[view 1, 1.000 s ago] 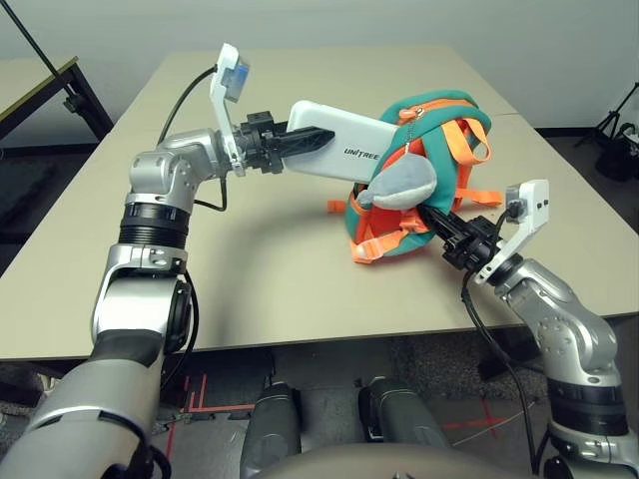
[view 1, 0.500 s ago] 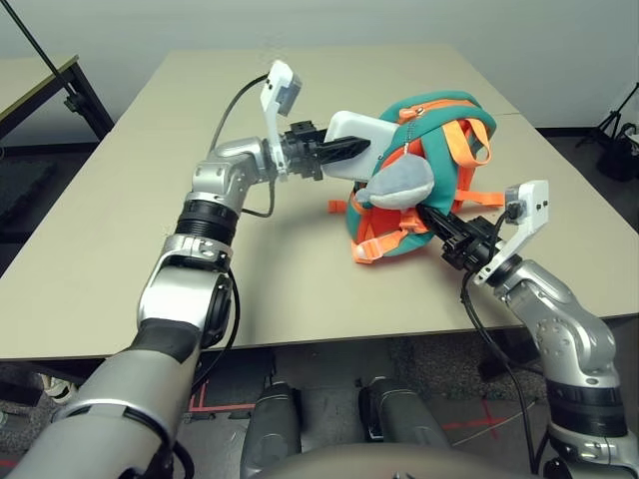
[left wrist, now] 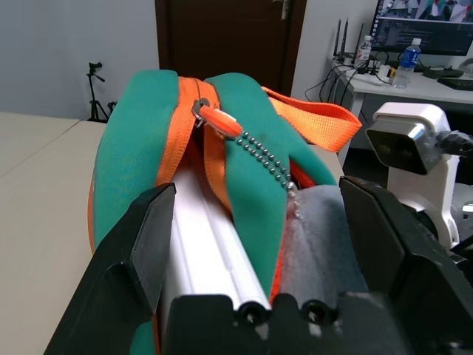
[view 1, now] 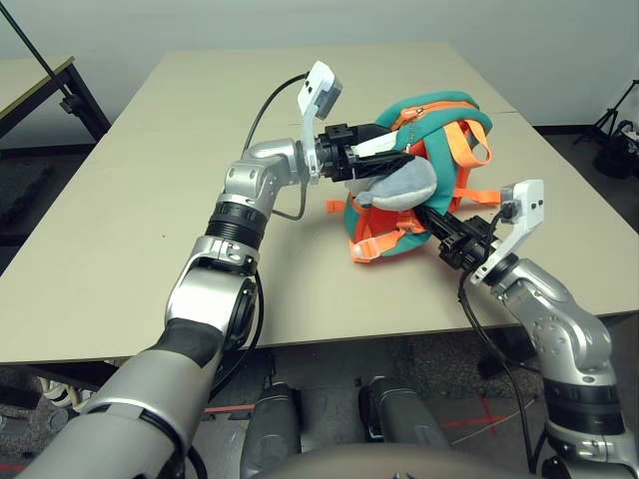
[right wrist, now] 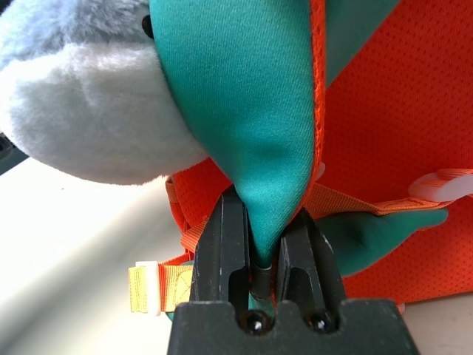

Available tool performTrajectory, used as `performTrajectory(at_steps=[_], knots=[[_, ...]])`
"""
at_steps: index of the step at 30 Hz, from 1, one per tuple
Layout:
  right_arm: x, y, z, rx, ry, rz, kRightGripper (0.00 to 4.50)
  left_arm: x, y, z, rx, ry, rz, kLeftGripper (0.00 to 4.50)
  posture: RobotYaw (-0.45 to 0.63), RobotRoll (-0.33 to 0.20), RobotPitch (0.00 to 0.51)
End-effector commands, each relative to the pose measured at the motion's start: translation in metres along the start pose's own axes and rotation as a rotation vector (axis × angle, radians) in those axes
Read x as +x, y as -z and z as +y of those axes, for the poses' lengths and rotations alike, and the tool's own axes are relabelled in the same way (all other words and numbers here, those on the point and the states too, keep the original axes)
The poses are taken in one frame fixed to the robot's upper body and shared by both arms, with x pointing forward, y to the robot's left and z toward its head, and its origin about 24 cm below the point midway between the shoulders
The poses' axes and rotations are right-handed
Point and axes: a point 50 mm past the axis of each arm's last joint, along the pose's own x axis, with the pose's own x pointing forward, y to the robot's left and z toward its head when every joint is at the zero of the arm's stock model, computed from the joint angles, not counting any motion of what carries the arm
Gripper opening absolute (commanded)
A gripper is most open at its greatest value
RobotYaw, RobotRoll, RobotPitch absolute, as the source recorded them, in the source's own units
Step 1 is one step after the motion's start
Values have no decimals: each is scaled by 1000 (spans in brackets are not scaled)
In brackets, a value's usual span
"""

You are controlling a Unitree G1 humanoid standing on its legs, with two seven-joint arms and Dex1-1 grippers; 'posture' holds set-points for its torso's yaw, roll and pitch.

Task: Put the pencil case into the backpack and zip it.

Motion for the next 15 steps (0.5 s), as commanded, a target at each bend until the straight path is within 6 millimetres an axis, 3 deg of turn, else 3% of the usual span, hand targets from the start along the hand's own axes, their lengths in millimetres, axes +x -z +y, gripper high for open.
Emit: performTrajectory(at_steps=[1, 9, 15], knots=[[8, 9, 8, 23, -65, 44, 142, -9, -9, -5, 21, 2, -4, 4500, -160, 0, 7], [10, 10, 7, 21, -80, 54, 142, -62, -25, -15, 101, -101, 50, 4500, -149, 0, 8], [11, 9, 5, 17, -85, 60, 142, -88, -19, -29, 71, -135, 91, 4500, -135, 0, 4]])
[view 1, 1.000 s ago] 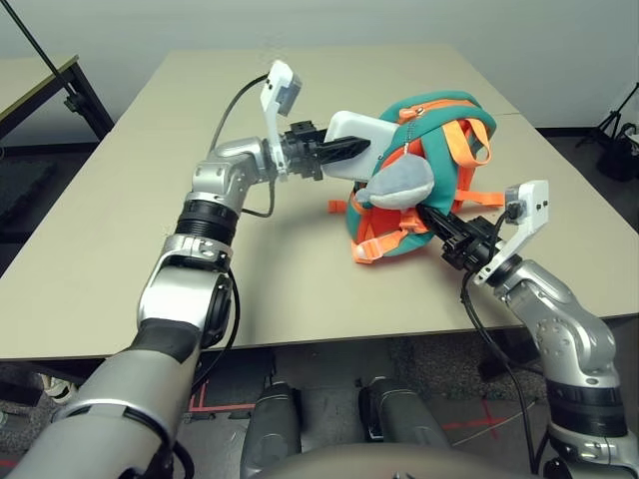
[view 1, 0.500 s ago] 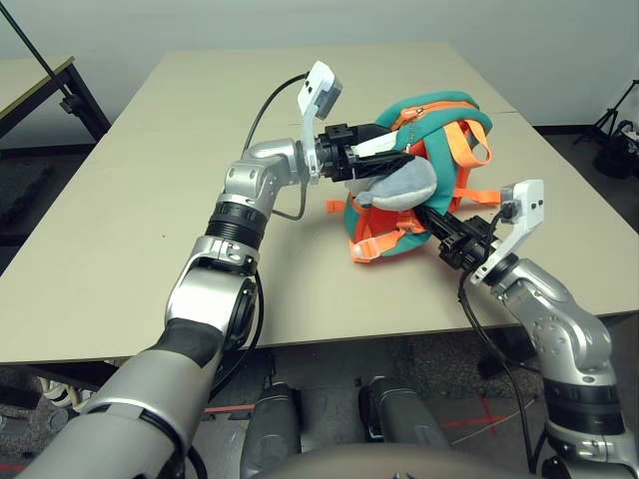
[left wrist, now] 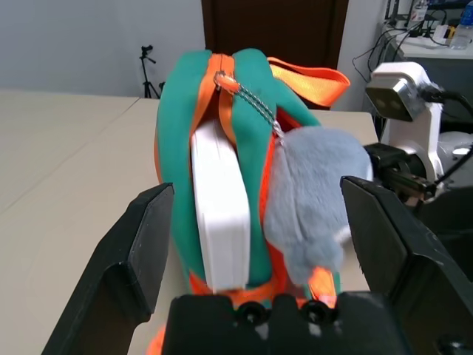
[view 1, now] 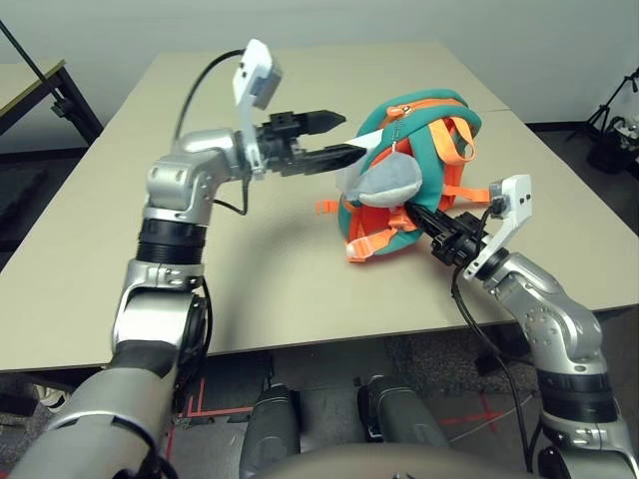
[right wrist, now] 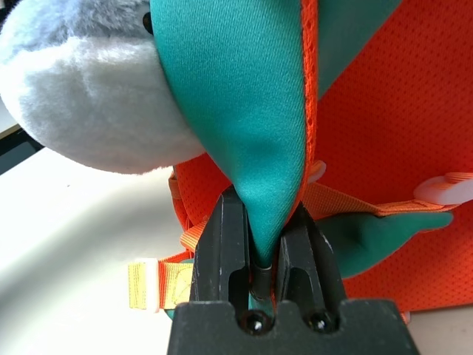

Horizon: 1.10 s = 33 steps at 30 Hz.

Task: Put the pencil case into the backpack and zip it.

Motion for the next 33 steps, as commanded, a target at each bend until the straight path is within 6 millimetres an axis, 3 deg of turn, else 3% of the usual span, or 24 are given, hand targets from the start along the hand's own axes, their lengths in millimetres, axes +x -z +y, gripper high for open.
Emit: performTrajectory(at_steps=[1, 5, 13, 23, 33], knots=[[5, 9, 5, 20, -57, 48, 142, -8, 5, -10, -26, 1, 18, 4329, -135, 0, 4], [6, 9, 5, 16, -65, 52, 142, -12, 10, -16, -62, -9, 24, 3200, -127, 0, 2], [7, 10, 5, 13, -73, 56, 142, -15, 31, -13, -37, -93, 113, 25, -123, 0, 5], [3, 11, 6, 10, -54, 53, 142, 0, 36, 4, -12, -121, 44, 0, -156, 0, 6], [1, 10, 6, 7, -38, 41, 142, 29, 36, 9, 3, -67, 9, 0, -179, 0, 5]])
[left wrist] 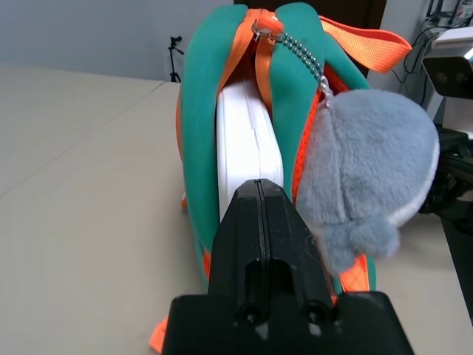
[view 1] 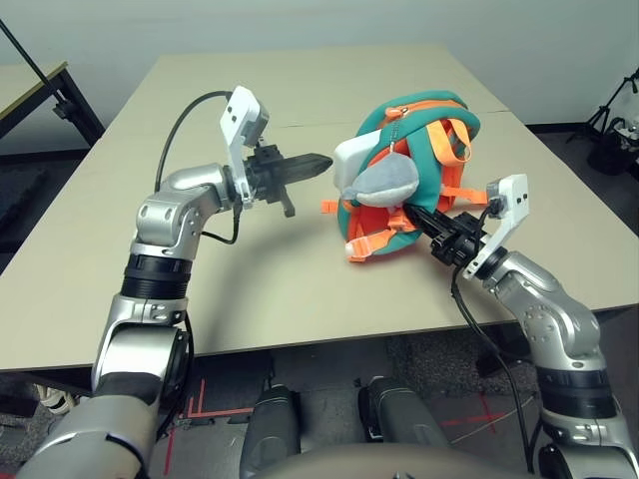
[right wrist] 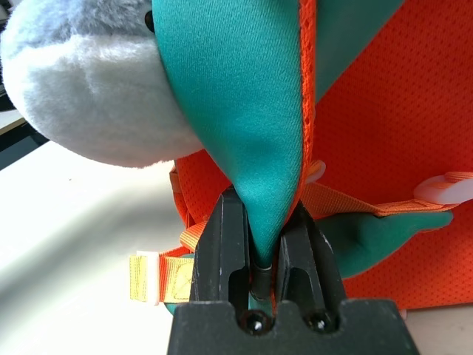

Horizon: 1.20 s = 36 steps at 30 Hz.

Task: Put the pencil case into the backpack and zip it.

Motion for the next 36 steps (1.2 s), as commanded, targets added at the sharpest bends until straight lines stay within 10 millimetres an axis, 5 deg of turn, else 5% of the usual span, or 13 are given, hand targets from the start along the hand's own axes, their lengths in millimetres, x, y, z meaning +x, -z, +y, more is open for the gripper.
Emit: performTrajectory(at_steps=[1, 19, 36], knots=[[2, 7, 7, 18, -29, 31, 142, 11, 4, 0, 17, 22, 28, 0, -182, 0, 5], [2, 6, 9, 17, -27, 17, 141, 50, 16, 2, 58, 52, 43, 0, -194, 0, 4], [2, 7, 11, 17, -30, 19, 141, 64, 32, 4, 101, 23, 68, 0, -196, 0, 8]])
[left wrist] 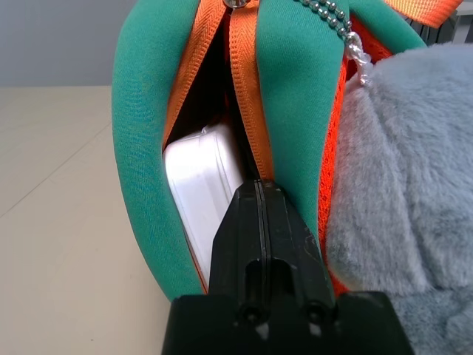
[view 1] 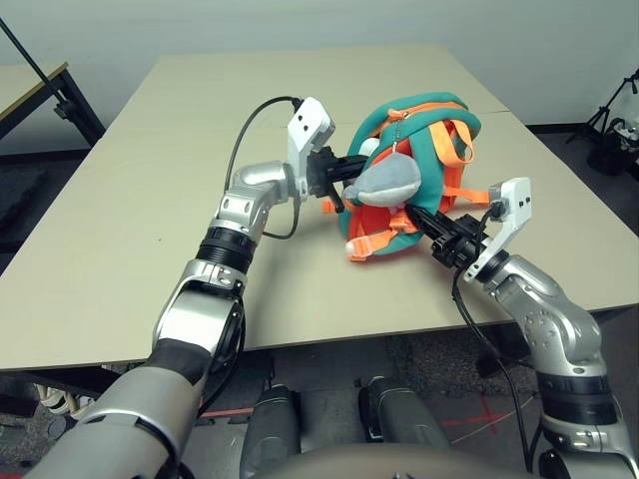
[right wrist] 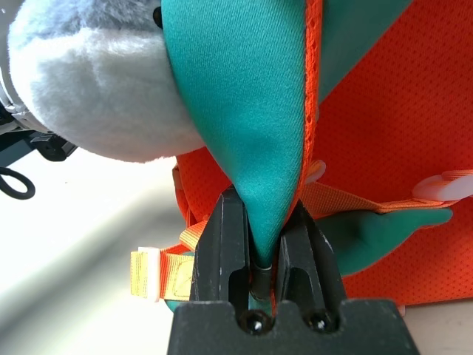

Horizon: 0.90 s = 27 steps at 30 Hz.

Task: Put the pencil case into the backpack and zip it.

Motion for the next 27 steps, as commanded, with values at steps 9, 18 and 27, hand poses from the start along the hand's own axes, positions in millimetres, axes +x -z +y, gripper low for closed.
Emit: performTrajectory(at_steps=[9, 18, 27], knots=[[6, 7, 9, 17, -54, 31, 141, -15, -13, 6, -56, -20, -46, 0, -192, 0, 5], [6, 7, 10, 14, -60, 31, 141, -44, -12, 4, -118, -94, -91, 0, -186, 0, 1], [7, 7, 10, 11, -74, 41, 141, -79, -18, -5, -85, -115, -33, 0, -168, 0, 9]])
